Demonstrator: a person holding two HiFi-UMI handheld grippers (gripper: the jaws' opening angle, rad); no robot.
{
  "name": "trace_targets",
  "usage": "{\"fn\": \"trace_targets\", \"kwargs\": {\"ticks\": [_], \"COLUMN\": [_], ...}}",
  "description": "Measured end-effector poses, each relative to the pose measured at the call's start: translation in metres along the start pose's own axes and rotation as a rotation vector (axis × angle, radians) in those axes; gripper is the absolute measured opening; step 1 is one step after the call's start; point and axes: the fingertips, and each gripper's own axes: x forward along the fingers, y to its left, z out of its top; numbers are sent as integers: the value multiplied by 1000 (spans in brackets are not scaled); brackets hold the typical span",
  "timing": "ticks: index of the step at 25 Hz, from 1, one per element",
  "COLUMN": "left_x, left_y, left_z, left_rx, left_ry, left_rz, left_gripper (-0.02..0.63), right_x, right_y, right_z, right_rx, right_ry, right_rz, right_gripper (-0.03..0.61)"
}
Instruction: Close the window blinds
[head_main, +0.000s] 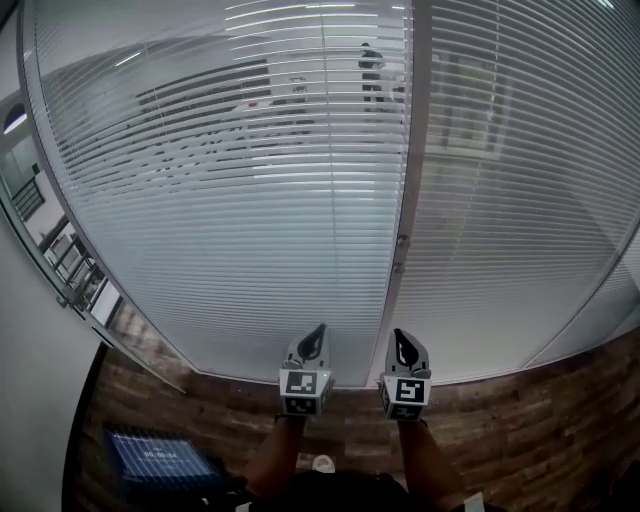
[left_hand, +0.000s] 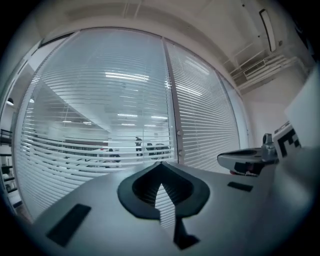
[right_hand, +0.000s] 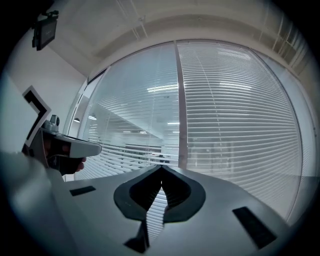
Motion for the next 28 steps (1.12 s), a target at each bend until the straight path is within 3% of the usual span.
{"fn": "trace_targets", "kwargs": {"ticks": [14,17,28], "left_x": [47,48,75], "left_y": [33,34,46], "left_z": [5,10,9], "left_rx": [17,-9,6], "left_ry": [-8,-2,-5], "left_rz": [-118,-131,-83], "left_gripper": [0,0,0], "right_x": [48,52,87], "right_y": [4,3,-20], "right_z": [19,23,31], "right_rx": [-21,-16,2], "right_ry": [-36,-17,-29], "right_rz": [-95,-109,-110], "right_gripper": [3,3,3]}}
